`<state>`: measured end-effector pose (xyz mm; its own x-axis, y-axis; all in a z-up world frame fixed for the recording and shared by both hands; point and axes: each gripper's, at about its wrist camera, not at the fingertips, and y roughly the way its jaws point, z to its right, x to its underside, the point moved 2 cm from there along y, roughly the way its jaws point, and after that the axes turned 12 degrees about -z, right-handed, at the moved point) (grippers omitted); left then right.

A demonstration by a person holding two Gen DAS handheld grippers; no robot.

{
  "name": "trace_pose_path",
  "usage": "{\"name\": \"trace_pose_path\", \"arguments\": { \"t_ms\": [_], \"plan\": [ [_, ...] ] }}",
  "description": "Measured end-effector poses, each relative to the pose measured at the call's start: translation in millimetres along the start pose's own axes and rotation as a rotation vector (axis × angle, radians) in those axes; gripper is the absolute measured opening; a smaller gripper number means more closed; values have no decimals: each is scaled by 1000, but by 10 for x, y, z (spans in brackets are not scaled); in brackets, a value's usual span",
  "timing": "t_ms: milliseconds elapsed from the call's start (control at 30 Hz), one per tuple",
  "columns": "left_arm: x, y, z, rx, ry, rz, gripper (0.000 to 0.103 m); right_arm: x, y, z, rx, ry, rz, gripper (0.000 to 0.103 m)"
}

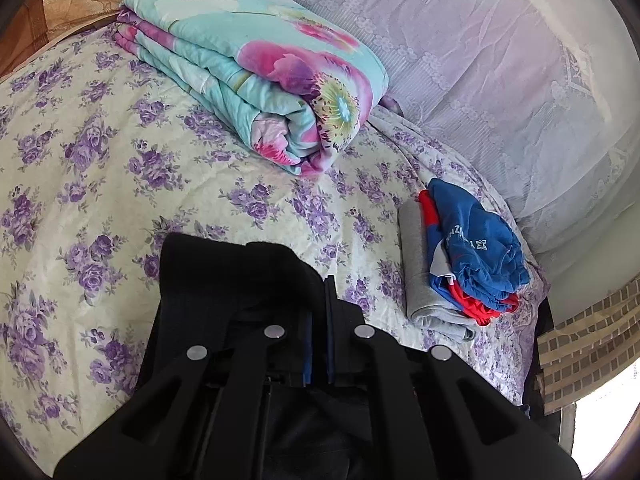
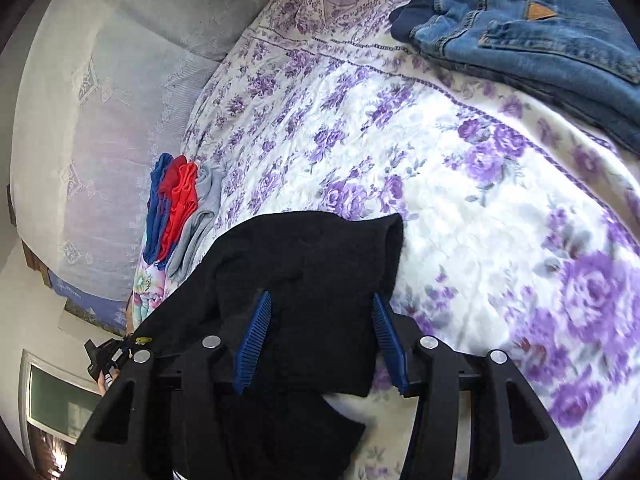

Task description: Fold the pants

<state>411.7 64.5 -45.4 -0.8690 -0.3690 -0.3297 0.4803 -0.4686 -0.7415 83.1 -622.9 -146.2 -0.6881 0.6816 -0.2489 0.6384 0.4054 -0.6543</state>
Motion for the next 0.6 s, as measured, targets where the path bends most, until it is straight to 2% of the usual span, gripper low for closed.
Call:
{"name": "trace_pose_path", "arguments": {
  "t_ms": [100,167,200,233,300,333,400,467,500,533,600],
  "plan": [
    [14,-30,-9,9,-4,7,4,-101,-3,-45,17,4,-3,54],
    [31,-53,-20,8,3,8,4,-98,-211,-83,31,13,83,56],
    [37,-64,-21,5,9,9,4,-122,-283,-113,43,-19,109,65],
    [37,-67,-21,2,13,8,4,-157,-302,-126,62,-52,105,71],
    [36,-67,-27,5,10,7,4,-192,-172,-30,92,-30,43,71],
    [37,-66,-35,7,8,6,4,-184,-60,39,68,3,6,73],
    [52,-71,-41,6,8,9,4,-159,38,42,75,-23,28,72],
    [77,-100,-46,10,4,16,4,-185,94,-85,48,-84,44,42],
    [92,-120,-46,14,1,21,4,-193,139,-143,21,-103,34,24],
    [110,-160,-46,20,0,28,4,-206,168,-214,13,-124,35,20],
    [158,-279,-37,32,5,50,4,-217,72,-460,64,-227,115,18]
  ]
}}
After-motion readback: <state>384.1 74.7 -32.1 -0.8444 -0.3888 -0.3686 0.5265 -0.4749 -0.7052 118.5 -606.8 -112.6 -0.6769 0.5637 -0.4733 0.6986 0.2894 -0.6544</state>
